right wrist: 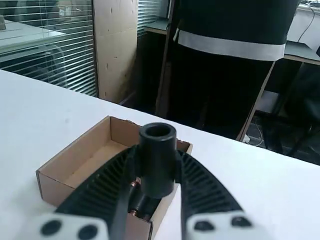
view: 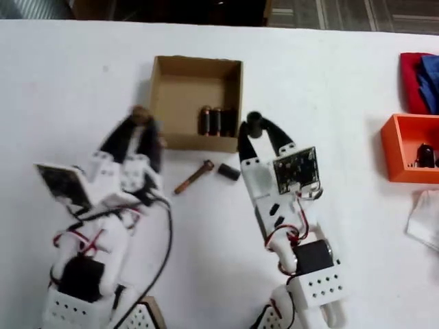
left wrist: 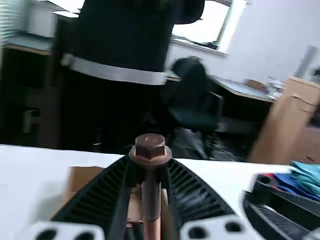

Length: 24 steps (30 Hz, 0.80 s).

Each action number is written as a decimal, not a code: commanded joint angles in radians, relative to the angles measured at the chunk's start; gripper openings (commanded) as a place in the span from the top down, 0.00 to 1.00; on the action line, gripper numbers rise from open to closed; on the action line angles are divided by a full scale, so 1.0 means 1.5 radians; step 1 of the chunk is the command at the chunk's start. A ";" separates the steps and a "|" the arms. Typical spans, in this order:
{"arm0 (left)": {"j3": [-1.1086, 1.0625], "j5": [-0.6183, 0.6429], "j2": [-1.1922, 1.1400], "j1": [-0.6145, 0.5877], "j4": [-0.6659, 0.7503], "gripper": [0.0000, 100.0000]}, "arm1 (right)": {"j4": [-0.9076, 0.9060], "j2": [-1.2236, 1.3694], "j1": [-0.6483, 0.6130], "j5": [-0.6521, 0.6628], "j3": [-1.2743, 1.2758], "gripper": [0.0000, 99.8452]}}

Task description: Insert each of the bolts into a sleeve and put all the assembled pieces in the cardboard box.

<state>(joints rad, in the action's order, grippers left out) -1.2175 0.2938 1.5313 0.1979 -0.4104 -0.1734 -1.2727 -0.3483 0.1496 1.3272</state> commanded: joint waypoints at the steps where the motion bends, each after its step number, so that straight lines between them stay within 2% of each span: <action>1: 0.038 -0.016 0.007 0.081 0.028 0.97 | 0.018 -0.014 -0.003 -0.002 -0.035 0.98; 5: 0.096 -0.012 -0.056 0.092 0.030 0.97 | 0.033 -0.015 -0.004 -0.004 -0.014 0.98; 8: 0.183 -0.010 -0.138 0.097 0.032 0.97 | 0.036 -0.014 -0.010 -0.044 -0.010 0.98; 11: 0.266 0.030 -0.249 0.097 0.069 0.97 | 0.036 -0.014 -0.010 -0.085 -0.008 0.98; 17: 0.422 0.087 -0.403 0.110 0.076 0.97 | 0.032 -0.014 -0.008 -0.086 -0.008 0.98; 24: 0.457 0.089 -0.454 0.182 0.075 0.97 | 0.031 -0.014 -0.006 -0.083 -0.007 0.98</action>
<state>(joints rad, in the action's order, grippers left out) -0.5930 0.4212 0.8654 0.4204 -0.3276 -0.1488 -1.2727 -0.3575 0.0284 1.3272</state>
